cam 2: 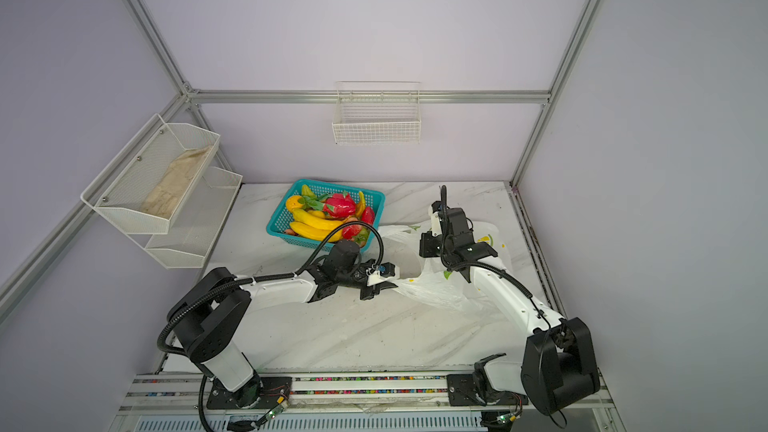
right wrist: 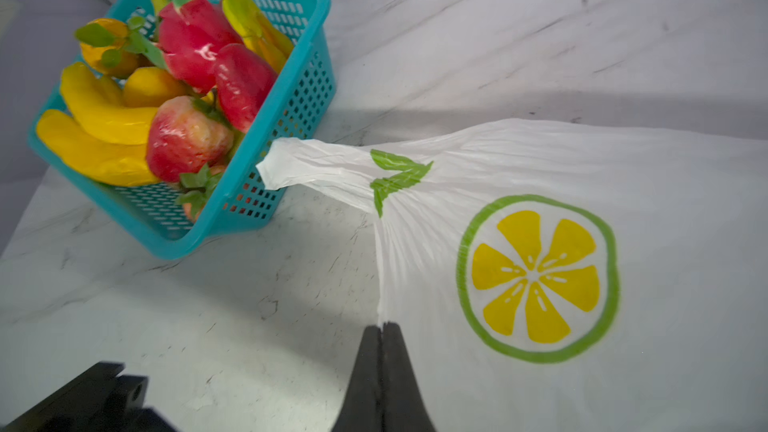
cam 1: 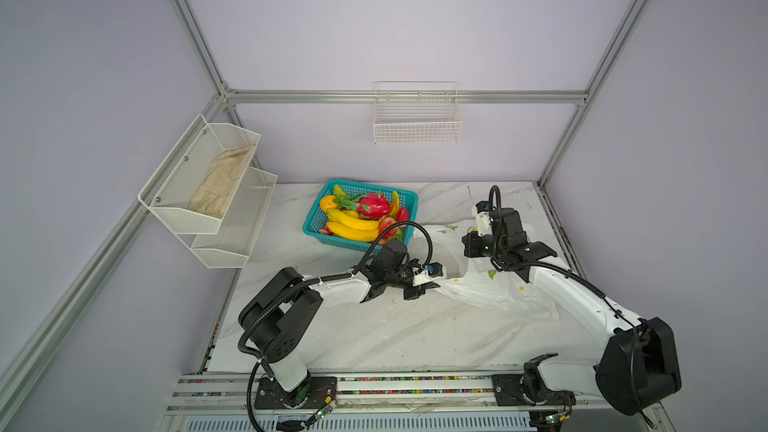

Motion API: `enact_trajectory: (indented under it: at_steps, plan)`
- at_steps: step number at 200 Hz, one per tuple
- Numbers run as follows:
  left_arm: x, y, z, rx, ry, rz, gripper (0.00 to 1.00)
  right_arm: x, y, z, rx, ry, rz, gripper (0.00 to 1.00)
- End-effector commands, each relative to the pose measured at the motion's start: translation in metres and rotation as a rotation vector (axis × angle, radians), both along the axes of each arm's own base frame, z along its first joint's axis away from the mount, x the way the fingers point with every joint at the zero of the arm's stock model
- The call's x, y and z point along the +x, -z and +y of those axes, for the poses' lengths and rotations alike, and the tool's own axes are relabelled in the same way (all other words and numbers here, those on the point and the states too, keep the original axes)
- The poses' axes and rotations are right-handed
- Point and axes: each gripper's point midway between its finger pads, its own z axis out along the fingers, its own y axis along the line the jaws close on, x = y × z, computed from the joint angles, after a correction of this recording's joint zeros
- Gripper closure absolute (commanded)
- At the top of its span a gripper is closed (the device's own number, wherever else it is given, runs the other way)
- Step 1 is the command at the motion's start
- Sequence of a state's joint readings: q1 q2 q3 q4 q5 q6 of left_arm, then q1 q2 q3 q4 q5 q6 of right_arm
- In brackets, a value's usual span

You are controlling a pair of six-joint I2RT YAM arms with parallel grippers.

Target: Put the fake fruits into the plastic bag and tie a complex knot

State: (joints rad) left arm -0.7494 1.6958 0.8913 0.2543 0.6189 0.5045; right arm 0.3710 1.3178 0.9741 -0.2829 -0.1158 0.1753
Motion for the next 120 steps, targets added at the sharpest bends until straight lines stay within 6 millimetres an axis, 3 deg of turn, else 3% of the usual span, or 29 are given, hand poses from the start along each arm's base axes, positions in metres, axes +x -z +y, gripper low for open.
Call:
enact_trajectory:
  at_steps: [1, 36, 40, 55, 83, 99, 120]
  plan:
    - [-0.007, -0.054, -0.012, -0.196, 0.007, 0.011, 0.99, 0.01, -0.008, -0.018, -0.133, 0.113, -0.044, 0.97]
    - [-0.009, -0.06, -0.009, -0.263, -0.066, 0.004, 1.0, 0.004, 0.0, -0.013, -0.252, 0.145, -0.031, 0.75]
    - [-0.009, -0.061, -0.009, -0.266, -0.073, 0.003, 1.0, 0.004, 0.01, -0.012, -0.276, 0.146, -0.011, 0.73]
    - [-0.008, -0.06, -0.008, -0.271, -0.085, -0.006, 1.0, 0.001, 0.017, -0.011, -0.322, 0.165, -0.006, 0.67]
    - [-0.01, -0.053, -0.006, -0.276, -0.099, -0.017, 1.0, -0.003, 0.029, 0.0, -0.354, 0.143, 0.022, 0.59]
    - [-0.009, -0.046, -0.005, -0.26, -0.11, -0.018, 1.0, -0.005, 0.035, 0.006, -0.36, 0.119, 0.04, 0.46]
    - [-0.009, -0.041, -0.004, -0.252, -0.117, -0.021, 1.0, -0.005, 0.043, 0.003, -0.404, 0.123, 0.065, 0.38]
